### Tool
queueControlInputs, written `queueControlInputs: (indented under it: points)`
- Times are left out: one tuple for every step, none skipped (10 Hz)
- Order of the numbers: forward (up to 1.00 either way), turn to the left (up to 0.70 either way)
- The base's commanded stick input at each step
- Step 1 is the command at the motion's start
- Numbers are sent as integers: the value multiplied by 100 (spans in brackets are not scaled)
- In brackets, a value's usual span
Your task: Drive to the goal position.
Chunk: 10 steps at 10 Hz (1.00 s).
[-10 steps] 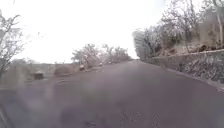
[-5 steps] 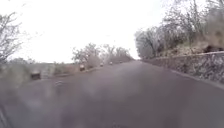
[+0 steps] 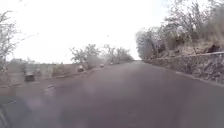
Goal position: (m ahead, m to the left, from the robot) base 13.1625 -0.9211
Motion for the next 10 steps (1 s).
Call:
queueControlInputs:
  points:
    - [70,0]
    - [70,-33]
    - [70,-33]
    - [70,-34]
    - [70,0]
    - [70,0]
    - [70,0]
    - [70,0]
    - [70,0]
    - [70,0]
